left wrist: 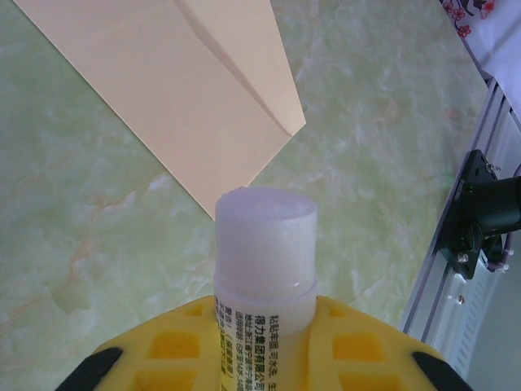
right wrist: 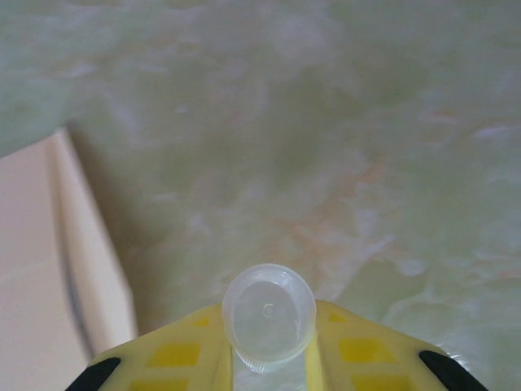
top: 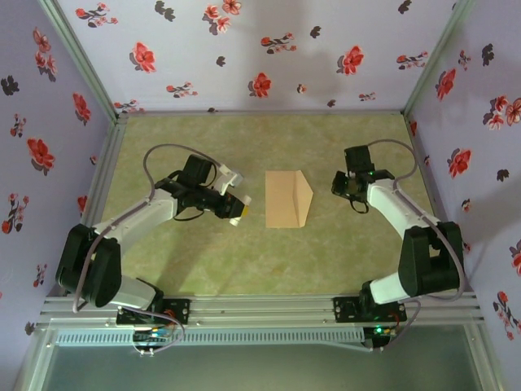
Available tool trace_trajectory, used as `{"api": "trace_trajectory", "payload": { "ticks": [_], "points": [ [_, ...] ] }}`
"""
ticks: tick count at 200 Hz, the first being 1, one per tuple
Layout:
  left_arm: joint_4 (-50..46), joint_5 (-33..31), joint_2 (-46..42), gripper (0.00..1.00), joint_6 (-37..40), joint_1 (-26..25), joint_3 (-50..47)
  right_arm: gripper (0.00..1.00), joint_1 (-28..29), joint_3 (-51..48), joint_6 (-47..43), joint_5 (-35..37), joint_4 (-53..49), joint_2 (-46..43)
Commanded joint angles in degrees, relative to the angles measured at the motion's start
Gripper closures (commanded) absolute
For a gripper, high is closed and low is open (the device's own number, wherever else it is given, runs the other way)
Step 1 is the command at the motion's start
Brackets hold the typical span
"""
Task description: Place the letter into the envelope and seal it
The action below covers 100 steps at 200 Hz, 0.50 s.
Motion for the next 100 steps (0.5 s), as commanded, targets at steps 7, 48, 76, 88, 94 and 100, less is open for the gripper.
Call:
{"api": "trace_trajectory", "payload": {
  "ticks": [7,48,76,88,94,100],
  "points": [
    [1.4,1.5,0.8,1.0,0.2,-0.3,1.1,0.74,-0.4,-3.3,1.5,9.0,7.6,1.4],
    [3.7,1.5,1.6,1.0,-0.6,-0.3,0.1,0.74,-0.4,-8.2,4.1,15.1,15.6,3.1],
    [4.8,1.5,2.4,1.0,-1.0,-0.3,0.1,0.74,-0.4,-10.0,5.6,16.8,19.0,4.1],
    [5.4,1.5,2.6,1.0,-1.2,-0.3,0.1,0.73,-0.4,-10.1,5.8,16.8,19.5,4.8],
    [5.7,1.5,2.7,1.0,-1.4,-0.3,0.0,0.73,-0.4,-10.0,5.9,16.8,19.6,5.2],
    [6.2,1.5,2.8,1.0,-1.6,-0.3,-0.1,0.73,-0.4,-10.1,5.9,16.8,19.9,5.7]
  ]
}}
